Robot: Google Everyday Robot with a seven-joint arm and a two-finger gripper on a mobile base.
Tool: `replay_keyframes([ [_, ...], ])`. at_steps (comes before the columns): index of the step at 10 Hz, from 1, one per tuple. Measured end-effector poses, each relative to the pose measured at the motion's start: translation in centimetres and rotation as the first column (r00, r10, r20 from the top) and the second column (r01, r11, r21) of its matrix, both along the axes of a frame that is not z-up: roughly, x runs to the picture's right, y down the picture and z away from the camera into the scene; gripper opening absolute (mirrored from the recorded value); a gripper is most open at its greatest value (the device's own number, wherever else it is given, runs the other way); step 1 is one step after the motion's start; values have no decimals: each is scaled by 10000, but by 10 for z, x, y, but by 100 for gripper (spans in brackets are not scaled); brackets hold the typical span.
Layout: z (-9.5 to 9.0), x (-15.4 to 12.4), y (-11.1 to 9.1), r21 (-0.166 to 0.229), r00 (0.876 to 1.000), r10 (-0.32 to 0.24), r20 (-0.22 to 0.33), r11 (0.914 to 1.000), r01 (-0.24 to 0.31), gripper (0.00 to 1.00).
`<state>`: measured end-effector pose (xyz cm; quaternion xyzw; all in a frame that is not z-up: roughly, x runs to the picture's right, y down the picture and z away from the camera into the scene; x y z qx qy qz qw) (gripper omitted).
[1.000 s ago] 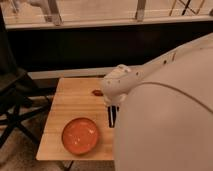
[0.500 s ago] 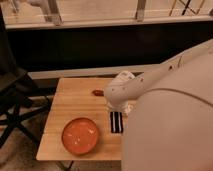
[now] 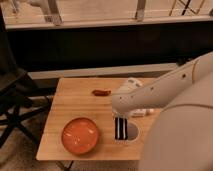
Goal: Place the eraser in the ceramic cup
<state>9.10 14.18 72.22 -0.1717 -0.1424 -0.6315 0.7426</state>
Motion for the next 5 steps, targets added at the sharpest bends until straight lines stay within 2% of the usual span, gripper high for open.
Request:
replay_keyframes([
  [5,-8,10,16,-91,9994,285,-208,9995,-286,0],
])
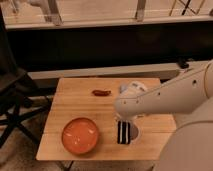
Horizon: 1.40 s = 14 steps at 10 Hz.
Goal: Place the eraser in the ceramic cup
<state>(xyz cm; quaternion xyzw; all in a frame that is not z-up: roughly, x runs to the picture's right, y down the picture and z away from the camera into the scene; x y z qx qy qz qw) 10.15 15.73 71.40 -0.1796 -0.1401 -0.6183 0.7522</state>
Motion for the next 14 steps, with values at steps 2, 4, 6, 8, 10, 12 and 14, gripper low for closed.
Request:
replay_keyframes([
  [2,-1,6,9,-45,9998,177,-82,9998,-177,0],
  [4,-2,10,14,-56,9994,300,-147,9995,-301,0],
  [6,-3,14,18,-36,9990,408,-187,9992,-409,0],
  [8,0,15,19,-17,9988,482,-128,9988,-482,1],
  [10,4,13,19,-72,9991,413,-19,9991,-413,15],
  [12,2,15,19,-79,9990,443,-42,9990,-443,36],
  [14,4,12,18,-97,9994,346,63,9994,-345,56],
])
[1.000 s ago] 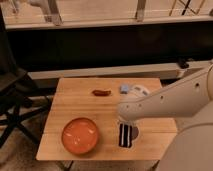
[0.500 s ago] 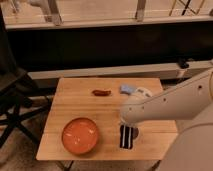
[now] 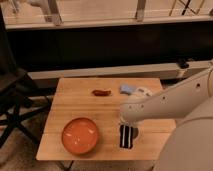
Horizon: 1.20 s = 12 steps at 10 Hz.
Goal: Place the eraser in the ceramic cup
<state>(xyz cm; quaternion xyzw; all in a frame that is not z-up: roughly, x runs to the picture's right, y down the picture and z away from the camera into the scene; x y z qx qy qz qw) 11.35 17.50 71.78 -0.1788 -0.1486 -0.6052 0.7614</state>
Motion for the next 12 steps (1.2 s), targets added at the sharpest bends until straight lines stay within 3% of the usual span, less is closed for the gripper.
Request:
replay_keyframes([
  [2,2,-7,-2,30,9999,-58,154,10000,58,75],
  [3,1,-5,-2,25,9999,-29,128,10000,29,79],
  [12,9,-14,-2,51,9976,-53,697,10000,49,80],
])
